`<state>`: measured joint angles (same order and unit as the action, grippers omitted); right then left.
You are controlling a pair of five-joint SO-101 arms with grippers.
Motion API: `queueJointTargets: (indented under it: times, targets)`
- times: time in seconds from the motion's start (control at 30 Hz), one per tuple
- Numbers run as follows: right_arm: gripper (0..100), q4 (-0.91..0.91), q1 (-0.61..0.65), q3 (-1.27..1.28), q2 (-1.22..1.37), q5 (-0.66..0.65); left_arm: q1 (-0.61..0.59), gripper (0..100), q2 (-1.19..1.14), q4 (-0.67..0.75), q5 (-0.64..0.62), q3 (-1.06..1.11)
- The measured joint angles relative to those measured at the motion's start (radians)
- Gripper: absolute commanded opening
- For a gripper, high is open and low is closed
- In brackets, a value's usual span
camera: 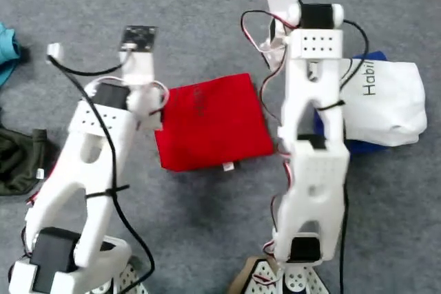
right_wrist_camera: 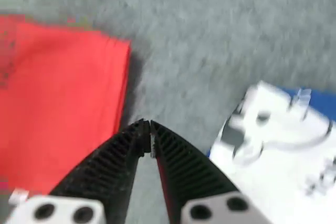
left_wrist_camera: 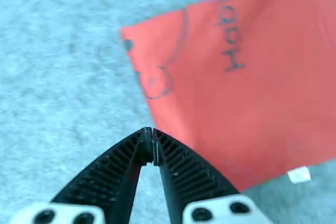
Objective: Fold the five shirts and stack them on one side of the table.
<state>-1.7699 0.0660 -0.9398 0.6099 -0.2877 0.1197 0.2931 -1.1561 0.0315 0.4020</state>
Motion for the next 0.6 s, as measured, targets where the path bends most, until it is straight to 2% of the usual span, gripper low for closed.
queueJointTargets:
  times: [0.1,0.33,0.6]
  targets:
    - [0.2,0.0,-0.003,0.267,-0.221,0.005,-0.068,2,0.0,0.061,0.0,0.02]
    - [0.2,0.0,-0.031,0.836,-0.671,0.005,-0.17,2,-0.041,0.315,0.0,0.219]
    - [0.2,0.003,-0.034,1.293,-1.01,0.009,-0.23,2,-0.135,0.502,0.0,0.333]
